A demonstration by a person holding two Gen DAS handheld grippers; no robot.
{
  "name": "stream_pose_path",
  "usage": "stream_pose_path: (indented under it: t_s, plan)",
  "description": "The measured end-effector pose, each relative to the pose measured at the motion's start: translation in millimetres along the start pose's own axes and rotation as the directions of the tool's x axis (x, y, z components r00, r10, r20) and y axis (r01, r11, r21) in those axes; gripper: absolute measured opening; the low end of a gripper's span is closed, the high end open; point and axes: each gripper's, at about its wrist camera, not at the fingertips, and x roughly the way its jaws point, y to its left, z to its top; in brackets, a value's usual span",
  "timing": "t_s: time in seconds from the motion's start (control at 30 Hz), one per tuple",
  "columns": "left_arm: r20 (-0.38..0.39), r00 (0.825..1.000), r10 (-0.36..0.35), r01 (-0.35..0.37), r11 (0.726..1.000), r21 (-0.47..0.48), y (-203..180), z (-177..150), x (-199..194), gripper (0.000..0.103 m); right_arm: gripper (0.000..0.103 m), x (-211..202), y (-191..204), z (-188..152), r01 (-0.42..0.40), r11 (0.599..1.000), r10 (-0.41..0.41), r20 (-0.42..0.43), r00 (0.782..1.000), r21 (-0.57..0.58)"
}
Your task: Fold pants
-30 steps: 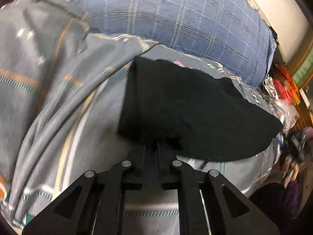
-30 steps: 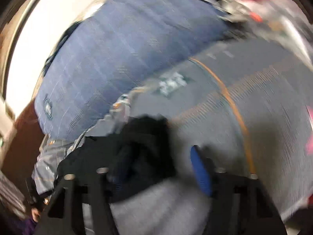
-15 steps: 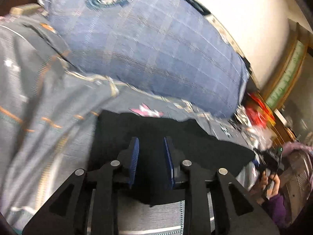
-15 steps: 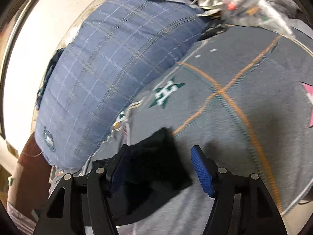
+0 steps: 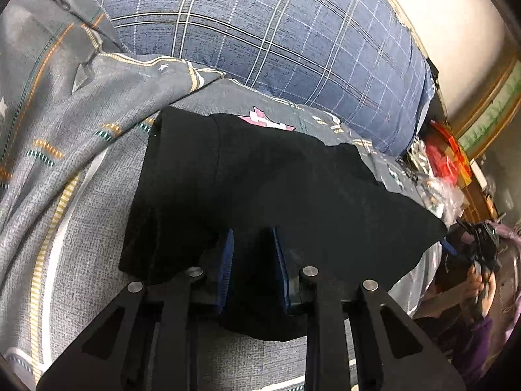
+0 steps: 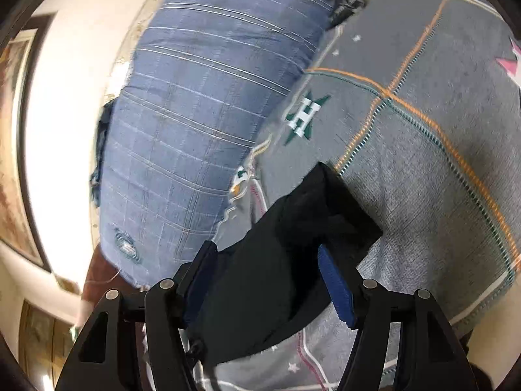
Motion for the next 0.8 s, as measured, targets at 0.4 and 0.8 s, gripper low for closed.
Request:
stream_pose_path:
  t_s: [0.4, 0.8]
  plan:
    - [-0.015, 1.000, -0.020, 0.020, 1.000, -0.016, 2.1, 0.5, 0.3, 0.022, 0.009, 48.0, 14.6, 15.0, 0.050, 0.999, -0.048, 0.134, 0.990, -0.010]
    - [-0.016, 1.000, -0.021, 0.020, 0.999, -0.026, 1.1, -0.7, -0.9, 0.022, 0.044, 17.7, -24.9, -6.5, 0.299, 0.952, -0.288, 0.139, 0.948, -0.064]
